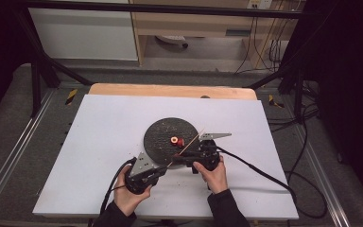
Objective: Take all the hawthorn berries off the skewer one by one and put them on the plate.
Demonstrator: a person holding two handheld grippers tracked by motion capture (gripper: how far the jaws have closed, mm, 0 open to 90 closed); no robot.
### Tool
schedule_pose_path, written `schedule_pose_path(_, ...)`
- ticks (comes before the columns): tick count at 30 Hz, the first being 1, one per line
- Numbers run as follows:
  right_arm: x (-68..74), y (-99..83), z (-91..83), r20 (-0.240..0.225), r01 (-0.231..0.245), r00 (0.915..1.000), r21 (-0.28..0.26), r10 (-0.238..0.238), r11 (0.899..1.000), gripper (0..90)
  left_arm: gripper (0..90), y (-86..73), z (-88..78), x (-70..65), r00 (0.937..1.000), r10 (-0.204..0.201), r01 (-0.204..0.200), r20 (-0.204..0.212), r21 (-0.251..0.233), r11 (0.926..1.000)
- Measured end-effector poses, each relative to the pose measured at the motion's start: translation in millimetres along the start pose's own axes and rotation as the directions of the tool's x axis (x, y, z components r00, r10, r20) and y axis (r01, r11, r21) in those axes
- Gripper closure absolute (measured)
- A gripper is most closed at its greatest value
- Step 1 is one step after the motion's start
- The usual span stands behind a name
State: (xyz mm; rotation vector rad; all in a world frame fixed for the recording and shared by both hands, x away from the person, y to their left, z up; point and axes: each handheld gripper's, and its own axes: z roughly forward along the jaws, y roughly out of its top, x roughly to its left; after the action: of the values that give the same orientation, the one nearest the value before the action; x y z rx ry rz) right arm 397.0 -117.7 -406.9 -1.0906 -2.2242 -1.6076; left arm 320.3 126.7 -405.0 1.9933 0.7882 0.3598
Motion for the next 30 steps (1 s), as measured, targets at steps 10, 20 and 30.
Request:
schedule_pose_path(10,-7.7,10.8,-5.0,0.018,-0.016,0.9997,-0.014,0.016,1.0,59.7,88.4,-6.0,-7.9,4.0,1.0,0.001,-0.001,-0.007,-0.003,1.0)
schedule_pose_path(20,-15.2,26.9,-16.9,0.043,-0.032,0.9985,-0.045,0.034,0.998,59.8,88.4,-13.8,-20.3,7.5,0.9999,0.005,-0.005,-0.01,-0.011,0.9999)
schedule_pose_path(30,-25.9,39.1,-23.6,0.059,-0.055,0.9966,-0.063,0.058,0.997,59.9,88.4,-20.9,-28.3,12.0,0.9999,0.003,-0.003,-0.011,-0.014,0.9999)
